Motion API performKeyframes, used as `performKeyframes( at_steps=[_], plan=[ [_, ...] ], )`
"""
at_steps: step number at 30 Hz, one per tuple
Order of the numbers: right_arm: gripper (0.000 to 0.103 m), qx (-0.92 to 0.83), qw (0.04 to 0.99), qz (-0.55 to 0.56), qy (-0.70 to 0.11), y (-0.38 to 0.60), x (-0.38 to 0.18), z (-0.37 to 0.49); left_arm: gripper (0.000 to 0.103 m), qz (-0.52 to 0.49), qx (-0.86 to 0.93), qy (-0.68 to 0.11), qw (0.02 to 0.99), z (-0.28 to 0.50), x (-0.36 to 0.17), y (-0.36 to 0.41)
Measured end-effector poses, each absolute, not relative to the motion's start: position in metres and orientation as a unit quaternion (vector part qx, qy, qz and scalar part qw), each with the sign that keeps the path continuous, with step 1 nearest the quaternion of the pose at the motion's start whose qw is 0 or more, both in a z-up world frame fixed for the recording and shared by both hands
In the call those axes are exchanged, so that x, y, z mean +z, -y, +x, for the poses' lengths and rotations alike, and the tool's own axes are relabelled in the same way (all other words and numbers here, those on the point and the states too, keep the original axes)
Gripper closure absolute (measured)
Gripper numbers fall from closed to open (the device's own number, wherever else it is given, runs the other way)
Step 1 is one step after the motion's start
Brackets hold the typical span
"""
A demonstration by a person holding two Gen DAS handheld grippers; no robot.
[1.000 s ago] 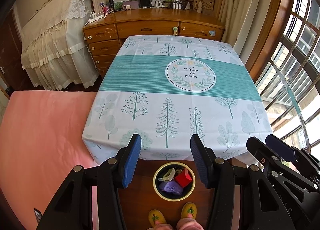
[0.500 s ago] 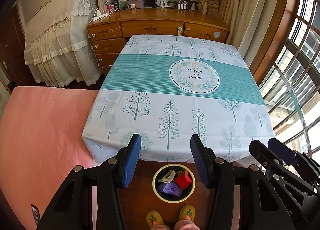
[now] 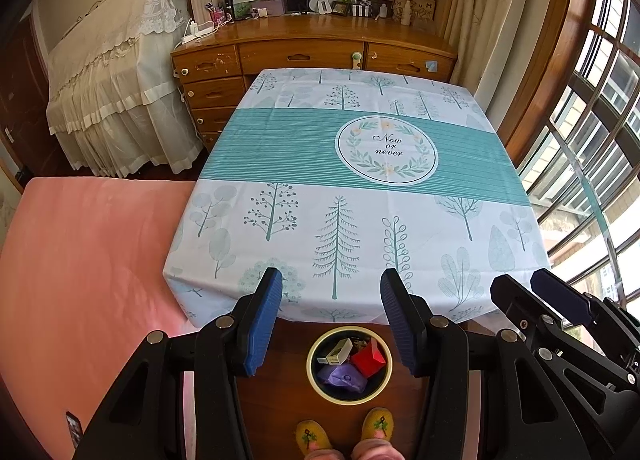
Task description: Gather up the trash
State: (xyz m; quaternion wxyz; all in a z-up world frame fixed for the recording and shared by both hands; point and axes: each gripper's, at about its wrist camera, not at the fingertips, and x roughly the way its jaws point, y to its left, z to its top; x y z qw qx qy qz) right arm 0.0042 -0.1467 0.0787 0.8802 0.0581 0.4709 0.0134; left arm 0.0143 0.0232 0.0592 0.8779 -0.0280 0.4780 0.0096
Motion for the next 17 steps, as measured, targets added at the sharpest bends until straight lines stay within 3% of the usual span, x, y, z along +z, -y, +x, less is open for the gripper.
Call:
performKeyframes(
  at_steps=[17],
  plan=[
    [0.064, 0.019, 0.881, 0.057, -0.470, 0.1480, 0.0754, 0.0044, 0.051, -0.025, 0.003, -0.475, 0.880, 0.0093, 0.0559, -0.0300]
  ],
)
